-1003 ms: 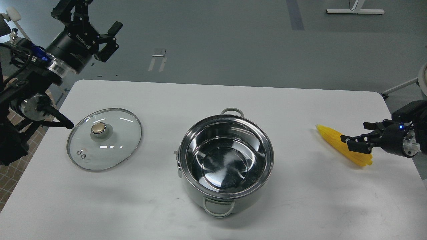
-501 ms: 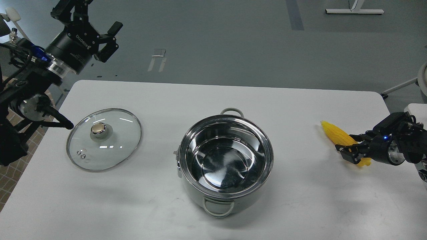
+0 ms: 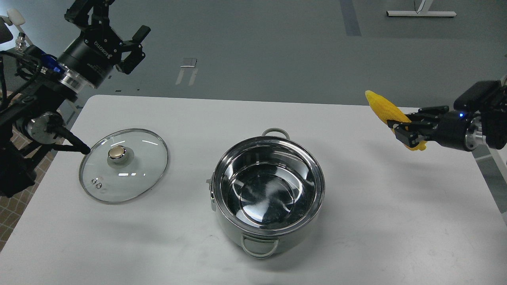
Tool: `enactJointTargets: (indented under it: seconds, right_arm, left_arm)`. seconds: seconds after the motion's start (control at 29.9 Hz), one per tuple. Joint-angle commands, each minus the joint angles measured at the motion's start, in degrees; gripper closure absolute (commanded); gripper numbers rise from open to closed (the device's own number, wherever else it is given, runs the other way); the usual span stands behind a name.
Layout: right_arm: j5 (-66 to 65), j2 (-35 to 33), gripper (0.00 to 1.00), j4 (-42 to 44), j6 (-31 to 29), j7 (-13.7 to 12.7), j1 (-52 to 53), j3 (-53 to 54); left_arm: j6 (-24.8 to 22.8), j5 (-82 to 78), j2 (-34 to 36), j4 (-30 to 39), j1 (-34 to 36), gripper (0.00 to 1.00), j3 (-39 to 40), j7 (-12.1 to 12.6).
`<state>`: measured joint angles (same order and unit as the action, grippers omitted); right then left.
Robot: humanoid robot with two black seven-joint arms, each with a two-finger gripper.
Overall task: Open pot and put corn in
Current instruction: 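Lift the corn cob and carry it over the open pot, then lower the corn into the pot and open the right gripper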
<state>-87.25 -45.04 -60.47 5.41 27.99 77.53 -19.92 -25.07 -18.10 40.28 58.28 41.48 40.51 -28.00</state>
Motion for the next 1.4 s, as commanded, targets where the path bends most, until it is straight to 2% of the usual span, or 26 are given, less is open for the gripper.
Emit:
enactJointTargets:
  seconds: [0.0,0.13,0.17,0.23,0.57,0.77,0.84,0.9,0.97,1.14,1.17,1.2,1.37]
  right_arm:
    - [3.6,0.4,1.00,-5.2,-2.3,0.0,9.5,-3.5]
    - [5.7,6.4,1.00,-10.8,-2.6,0.0,19.6,-11.8]
    - [5.7,6.4,1.00,-10.8,-2.6,0.0,19.6,-11.8]
    - [5.8,10.7,1.00,-12.3,-2.7,0.0,22.4,-14.3]
    - [5.9,25.8,1.00,-13.5,-2.7,0.0,22.7,-21.5]
    - [7.6,30.8,0.95,-13.1,-2.7,0.0,21.4,-21.7]
    - [8.1,31.1,0.90,-12.9,-2.7,0.0,21.2,-21.8]
    - [8.8,31.1,0.69,-13.0,-2.7,0.0,21.2,-22.9]
    - [9.1,31.1,0.55,-13.1,-2.7,0.0,21.2,-23.8]
    - [10.7,30.8,0.42,-13.3,-2.7,0.0,21.2,-23.8]
    - [12.0,30.7,0.17,-13.4,-2.7,0.0,21.2,-23.7]
    - [12.6,30.8,0.00,-13.5,-2.7,0.0,21.2,-23.7]
    - [14.1,30.9,0.00,-13.5,-2.6,0.0,21.2,-23.2]
  left_arm:
    - [0.4,0.0,0.0,0.0,0.0,0.03,0.0,0.0]
    - [0.5,0.1,0.0,0.2,0.1,0.03,0.1,0.0]
    - [0.5,0.1,0.0,0.2,0.1,0.03,0.1,0.0]
    - [0.5,0.1,-0.2,0.2,0.2,0.03,0.1,0.0]
    - [0.5,0.2,-1.1,0.2,0.4,0.03,0.0,0.0]
    - [0.5,0.2,-1.0,0.2,0.4,0.03,0.1,0.0]
    - [0.5,0.2,-1.0,0.1,0.4,0.03,0.1,0.0]
    - [0.5,0.2,-0.9,0.1,0.4,0.03,0.1,0.0]
    - [0.5,0.2,-1.0,0.1,0.4,0.03,0.1,0.0]
    - [0.5,0.2,-1.1,0.1,0.3,0.03,0.1,0.0]
    - [0.5,0.2,-1.1,0.1,0.3,0.03,0.1,0.0]
    - [0.5,0.2,-1.1,0.1,0.3,0.03,0.1,0.0]
    - [0.5,0.2,-0.8,0.1,0.3,0.03,0.1,0.0]
